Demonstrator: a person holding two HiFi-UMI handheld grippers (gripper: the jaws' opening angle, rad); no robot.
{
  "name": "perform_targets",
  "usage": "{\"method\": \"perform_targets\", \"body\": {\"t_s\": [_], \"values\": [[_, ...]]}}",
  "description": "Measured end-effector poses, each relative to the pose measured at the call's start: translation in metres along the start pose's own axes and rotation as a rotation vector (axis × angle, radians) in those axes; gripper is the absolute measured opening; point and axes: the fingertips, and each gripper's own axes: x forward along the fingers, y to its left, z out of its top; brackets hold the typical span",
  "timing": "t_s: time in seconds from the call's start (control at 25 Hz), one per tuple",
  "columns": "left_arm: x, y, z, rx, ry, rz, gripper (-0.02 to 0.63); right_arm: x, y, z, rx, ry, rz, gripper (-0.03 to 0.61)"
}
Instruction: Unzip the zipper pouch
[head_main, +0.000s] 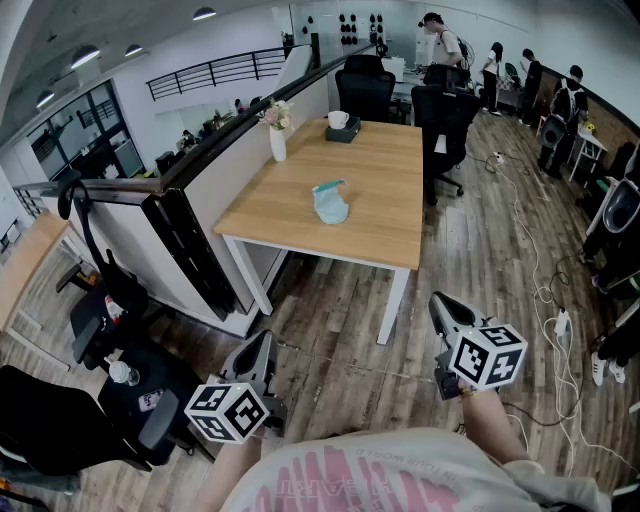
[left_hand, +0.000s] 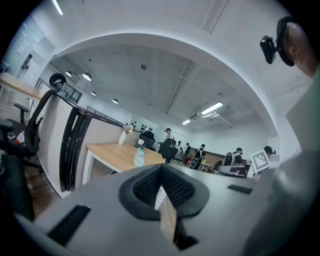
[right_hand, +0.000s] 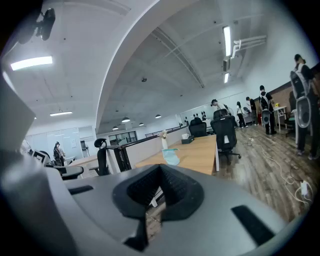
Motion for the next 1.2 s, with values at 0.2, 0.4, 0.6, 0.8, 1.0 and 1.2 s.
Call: {"method": "perform_targets", "body": {"t_s": [0.2,0.4,0.6,0.8,1.0,1.2], "values": [[-0.016,-0.034,-0.021,-0.003,-0.004,-0.002,0.002,-0.032,-0.012,-0.020,-0.002,0.036,0.015,-0.003],[-0.035,-0.060,-0.040,-0.014,-0.007,0.018,0.002,-0.058,-0.018,-0.036,-0.009,0.070,0.038,-0.002],[-0.052,-0.072,-0.068,-0.034,0.011,0.036,0.002,-0.077,-0.021,-0.064,0.001,0.110,0.051,-0.002],[-0.062,-0.075,-0.093,-0.045,0.064,0.058,0.002,-0.080,-0.027,-0.086,0.093,0.139,0.058,-0.002],[-0.053,-0.062,-0.101,-0.070,0.075,0.075,0.002,-0.059,-0.026,-0.098,0.086,0.186,0.069,-0.002],[-0.018,-0.033,-0.095,-0.080,0.073,0.081,0.000,-0.015,-0.030,-0.094,0.071,0.197,0.066,-0.002]]}}
